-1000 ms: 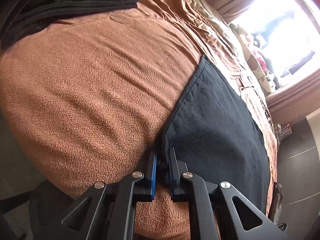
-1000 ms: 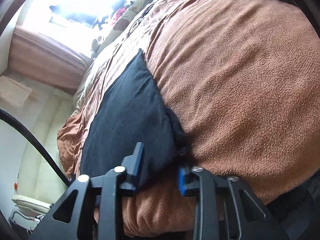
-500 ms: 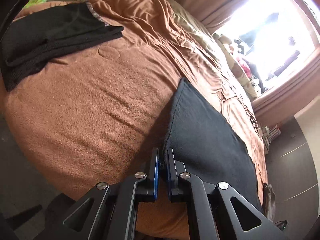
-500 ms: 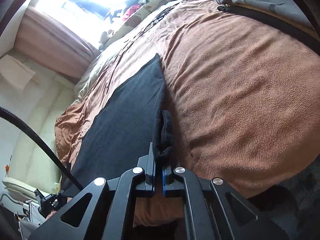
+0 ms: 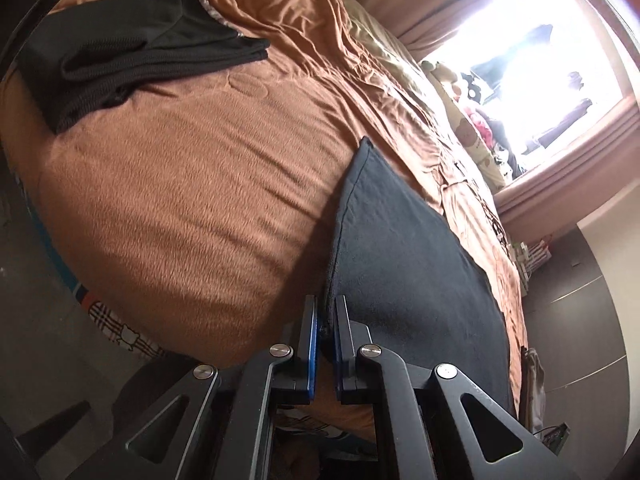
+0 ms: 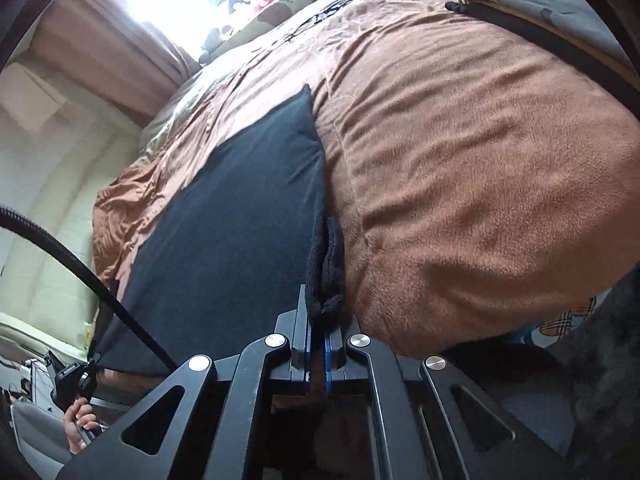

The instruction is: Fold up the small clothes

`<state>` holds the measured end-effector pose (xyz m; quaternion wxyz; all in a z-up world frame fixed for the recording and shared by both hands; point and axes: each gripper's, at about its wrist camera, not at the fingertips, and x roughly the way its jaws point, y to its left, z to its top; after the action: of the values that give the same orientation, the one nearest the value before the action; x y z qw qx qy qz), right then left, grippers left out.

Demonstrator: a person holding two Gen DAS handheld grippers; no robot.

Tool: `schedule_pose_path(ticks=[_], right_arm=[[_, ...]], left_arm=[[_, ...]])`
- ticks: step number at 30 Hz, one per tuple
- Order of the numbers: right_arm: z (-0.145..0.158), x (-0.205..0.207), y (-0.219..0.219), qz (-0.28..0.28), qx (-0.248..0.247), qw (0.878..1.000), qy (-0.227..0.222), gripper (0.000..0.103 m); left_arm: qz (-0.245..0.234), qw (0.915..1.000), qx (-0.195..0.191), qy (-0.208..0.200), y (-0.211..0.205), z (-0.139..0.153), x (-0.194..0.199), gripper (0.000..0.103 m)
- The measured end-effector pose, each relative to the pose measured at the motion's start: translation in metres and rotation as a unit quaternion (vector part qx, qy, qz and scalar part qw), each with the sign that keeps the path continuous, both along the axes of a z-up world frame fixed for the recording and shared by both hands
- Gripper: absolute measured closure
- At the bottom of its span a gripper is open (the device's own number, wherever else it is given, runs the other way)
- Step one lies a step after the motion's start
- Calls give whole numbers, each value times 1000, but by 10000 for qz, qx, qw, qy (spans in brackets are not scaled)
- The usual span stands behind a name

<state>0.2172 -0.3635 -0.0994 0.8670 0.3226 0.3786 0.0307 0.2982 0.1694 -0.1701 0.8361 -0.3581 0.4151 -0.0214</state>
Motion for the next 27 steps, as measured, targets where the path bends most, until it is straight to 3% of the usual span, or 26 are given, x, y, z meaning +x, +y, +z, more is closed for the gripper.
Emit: schedule_pose_path(ticks=[5,7,10,13,15,22,27], right_arm=[[13,-7,6,87,-163,9998,-108,101],[24,-8,13,192,-468,9986,-161,100],[41,-9,24,341,-1012,9942,-128,95],[66,-11,34,393,-1429,9886,-248,76],[80,-11,41,402,-1536,9866,-374,52],[109,0,98,666,-1927,9775,-542,52],[102,20,153,1209,-1983,9714,-498,54]], left_arm=[[-95,9997,-87,190,0,-16,1,95],[-101,9994,24,341,0,-22,3,93],[-117,9992,-221,305,4,-32,4,86],[-75,9988,-463,170,6,-36,2,79],[-53,9981,-605,89,6,-37,1,73],[-98,9963,-846,-104,-1,-38,3,68],[-127,9953,-940,-180,-4,-38,9,68]])
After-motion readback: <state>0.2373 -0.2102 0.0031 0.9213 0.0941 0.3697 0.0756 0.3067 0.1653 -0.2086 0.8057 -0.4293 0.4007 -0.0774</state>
